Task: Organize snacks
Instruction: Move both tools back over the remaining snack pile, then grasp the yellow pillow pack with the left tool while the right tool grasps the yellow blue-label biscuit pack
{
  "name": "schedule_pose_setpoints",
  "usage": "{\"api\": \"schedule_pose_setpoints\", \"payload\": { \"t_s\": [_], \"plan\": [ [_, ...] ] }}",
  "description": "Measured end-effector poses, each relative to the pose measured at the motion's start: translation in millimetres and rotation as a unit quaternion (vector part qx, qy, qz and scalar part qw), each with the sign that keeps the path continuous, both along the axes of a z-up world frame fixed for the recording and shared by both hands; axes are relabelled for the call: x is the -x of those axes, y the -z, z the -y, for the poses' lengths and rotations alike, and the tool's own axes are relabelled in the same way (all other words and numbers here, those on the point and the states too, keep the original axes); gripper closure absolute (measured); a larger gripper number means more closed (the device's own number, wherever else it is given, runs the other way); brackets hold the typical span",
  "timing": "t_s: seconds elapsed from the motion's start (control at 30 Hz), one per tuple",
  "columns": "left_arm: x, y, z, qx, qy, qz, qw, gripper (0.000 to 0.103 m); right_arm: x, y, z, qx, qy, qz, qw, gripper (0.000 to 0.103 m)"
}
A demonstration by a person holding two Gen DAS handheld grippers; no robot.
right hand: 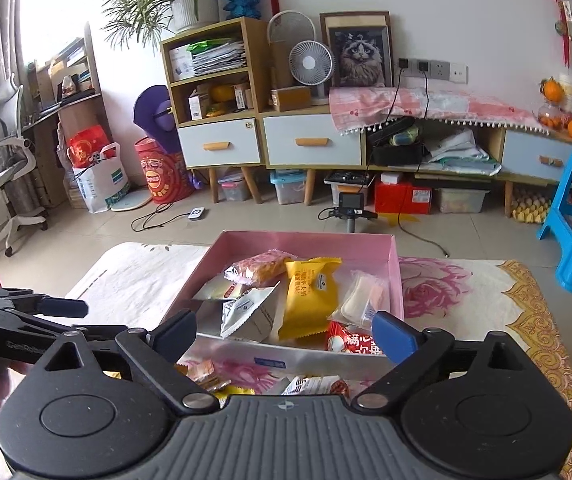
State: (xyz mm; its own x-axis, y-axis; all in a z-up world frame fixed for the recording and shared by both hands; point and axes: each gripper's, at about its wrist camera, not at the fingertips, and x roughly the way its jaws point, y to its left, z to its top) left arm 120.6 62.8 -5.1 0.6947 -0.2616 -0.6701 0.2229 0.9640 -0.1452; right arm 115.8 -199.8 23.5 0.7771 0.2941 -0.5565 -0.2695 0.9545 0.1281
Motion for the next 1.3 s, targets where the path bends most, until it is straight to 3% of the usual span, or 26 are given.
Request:
{"api": "schedule_pose_setpoints", "payload": {
  "t_s": [0.27,0.47,1.03,1.17,1.3],
  "plan": [
    [25.0,3.9,-5.4,-0.019,0.011,0.018,0.9996,0.006,15.0,9.7,-6.7,0.007,-0.006,0.005,1.0,0.012],
    [38.2,12.8,-11.7,-0.031,0.024,0.007,0.9992,0.005,31.3,22.7,-14.4,0.023,-0.009,0.008,1.0,0.011],
    [31.4,32.2,-12.9,-0.012,0.027,-0.024,0.9993,0.008,46.2,62.5,-68.2,0.115,-0.071,0.013,0.991,0.011],
    [23.8,36.5,-6.6,-0.01,0.036,-0.031,0.9988,0.019,39.9,73.5,-74.2,0.106,-0.081,-0.012,0.991,0.022],
    [16.4,44.4,-6.1,-0.002,0.031,-0.05,0.9983,0.042,35.6,86.5,-79.5,0.095,-0.099,-0.051,0.989,0.028]
  ]
}}
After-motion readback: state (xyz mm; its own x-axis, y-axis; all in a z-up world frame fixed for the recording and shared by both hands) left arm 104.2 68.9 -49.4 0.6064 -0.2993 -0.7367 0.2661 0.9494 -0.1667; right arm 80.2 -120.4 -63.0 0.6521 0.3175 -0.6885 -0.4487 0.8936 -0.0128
